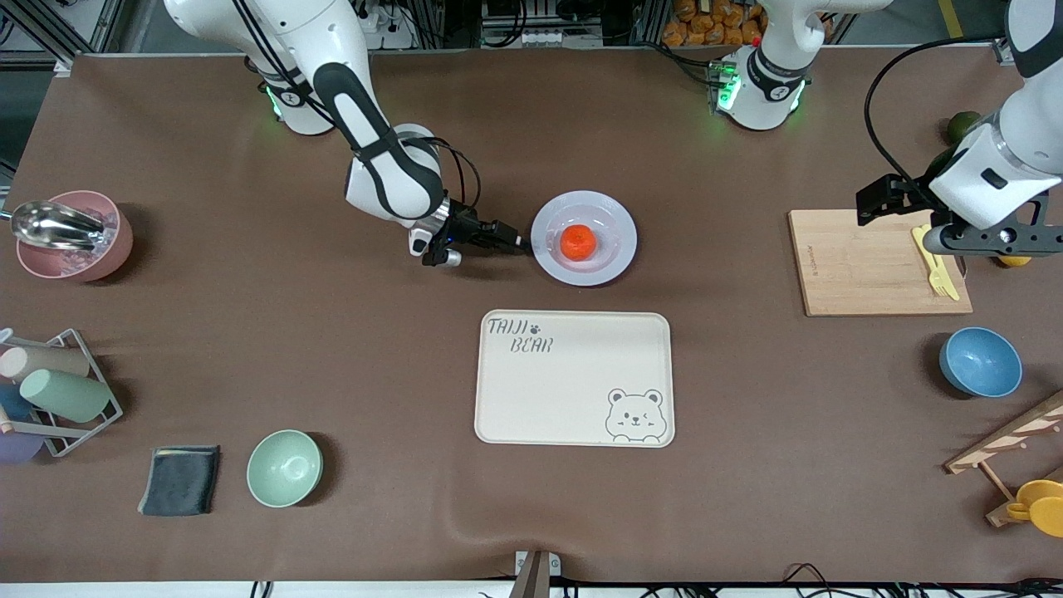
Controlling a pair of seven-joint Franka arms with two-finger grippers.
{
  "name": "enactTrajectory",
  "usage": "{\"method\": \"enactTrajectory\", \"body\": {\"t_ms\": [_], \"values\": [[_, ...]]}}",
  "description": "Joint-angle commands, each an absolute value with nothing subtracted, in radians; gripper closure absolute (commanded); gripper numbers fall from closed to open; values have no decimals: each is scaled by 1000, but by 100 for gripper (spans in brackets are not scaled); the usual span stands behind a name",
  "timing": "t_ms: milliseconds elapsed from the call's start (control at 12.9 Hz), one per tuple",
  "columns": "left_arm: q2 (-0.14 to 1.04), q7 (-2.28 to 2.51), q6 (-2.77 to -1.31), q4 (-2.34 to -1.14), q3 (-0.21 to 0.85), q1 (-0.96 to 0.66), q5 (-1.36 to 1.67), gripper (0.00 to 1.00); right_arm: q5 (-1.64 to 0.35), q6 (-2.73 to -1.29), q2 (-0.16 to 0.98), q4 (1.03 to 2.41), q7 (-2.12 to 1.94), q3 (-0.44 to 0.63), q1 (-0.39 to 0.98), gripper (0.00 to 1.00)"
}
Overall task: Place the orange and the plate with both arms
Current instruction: 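Grip the plate rim with the right gripper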
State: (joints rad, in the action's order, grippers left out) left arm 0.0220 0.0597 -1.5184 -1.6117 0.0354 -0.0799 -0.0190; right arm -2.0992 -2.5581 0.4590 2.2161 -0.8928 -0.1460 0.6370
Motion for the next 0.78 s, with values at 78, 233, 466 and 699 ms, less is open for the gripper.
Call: {"method": "enactTrajectory", "body": {"t_ms": [78, 233, 466, 699], "values": [[28, 61, -1497, -1591, 34, -69, 0, 0, -2132, -2553, 471, 2214, -919, -138, 667, 43], [28, 63, -1497, -1591, 34, -69, 0, 0, -2134, -2548, 474, 2214, -920, -138, 672, 45], [28, 61, -1497, -1591, 34, -67, 0, 0, -2203, -2524, 476, 2210, -964, -137, 703, 47], [28, 63, -1497, -1589, 34, -67, 0, 0, -2223, -2514, 491, 2209, -996, -137, 701, 52]]}}
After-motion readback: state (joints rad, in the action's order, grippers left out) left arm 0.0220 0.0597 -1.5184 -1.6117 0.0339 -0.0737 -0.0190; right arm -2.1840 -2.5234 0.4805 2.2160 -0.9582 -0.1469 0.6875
